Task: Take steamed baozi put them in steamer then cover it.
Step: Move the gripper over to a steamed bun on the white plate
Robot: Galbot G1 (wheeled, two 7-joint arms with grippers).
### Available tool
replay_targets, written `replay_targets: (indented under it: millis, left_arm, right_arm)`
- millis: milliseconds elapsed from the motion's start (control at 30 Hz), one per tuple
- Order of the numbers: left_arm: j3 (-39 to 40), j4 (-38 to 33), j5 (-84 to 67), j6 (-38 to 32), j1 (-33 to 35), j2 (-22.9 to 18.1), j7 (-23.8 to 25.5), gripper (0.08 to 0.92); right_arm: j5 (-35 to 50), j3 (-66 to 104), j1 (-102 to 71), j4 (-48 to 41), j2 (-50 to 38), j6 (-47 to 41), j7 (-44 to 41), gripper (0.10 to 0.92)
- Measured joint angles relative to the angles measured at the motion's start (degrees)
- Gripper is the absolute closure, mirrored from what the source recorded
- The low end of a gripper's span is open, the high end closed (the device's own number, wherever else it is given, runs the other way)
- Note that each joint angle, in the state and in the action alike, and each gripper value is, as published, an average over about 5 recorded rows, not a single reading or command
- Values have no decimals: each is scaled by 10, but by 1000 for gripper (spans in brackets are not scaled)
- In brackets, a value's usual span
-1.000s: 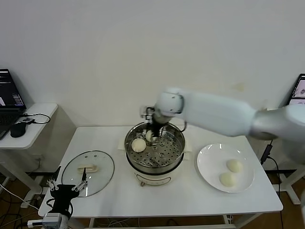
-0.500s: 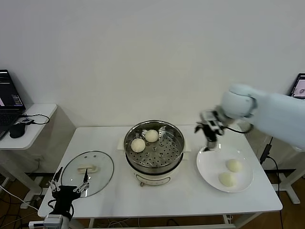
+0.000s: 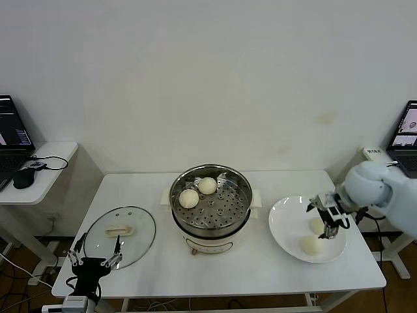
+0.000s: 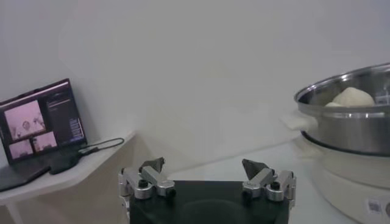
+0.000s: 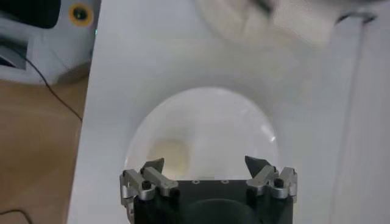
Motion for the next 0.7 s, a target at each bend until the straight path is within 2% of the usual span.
replay_targets:
  millis: [333, 700]
  left_arm:
    - [-3, 2, 4, 2, 3, -3, 0, 177]
    - [-6, 3, 5, 3, 2, -2, 0, 177]
  right_arm:
    - [-41, 92, -128, -49, 19, 10, 14, 203]
    - [-60, 141, -193, -105, 63, 13, 31, 202]
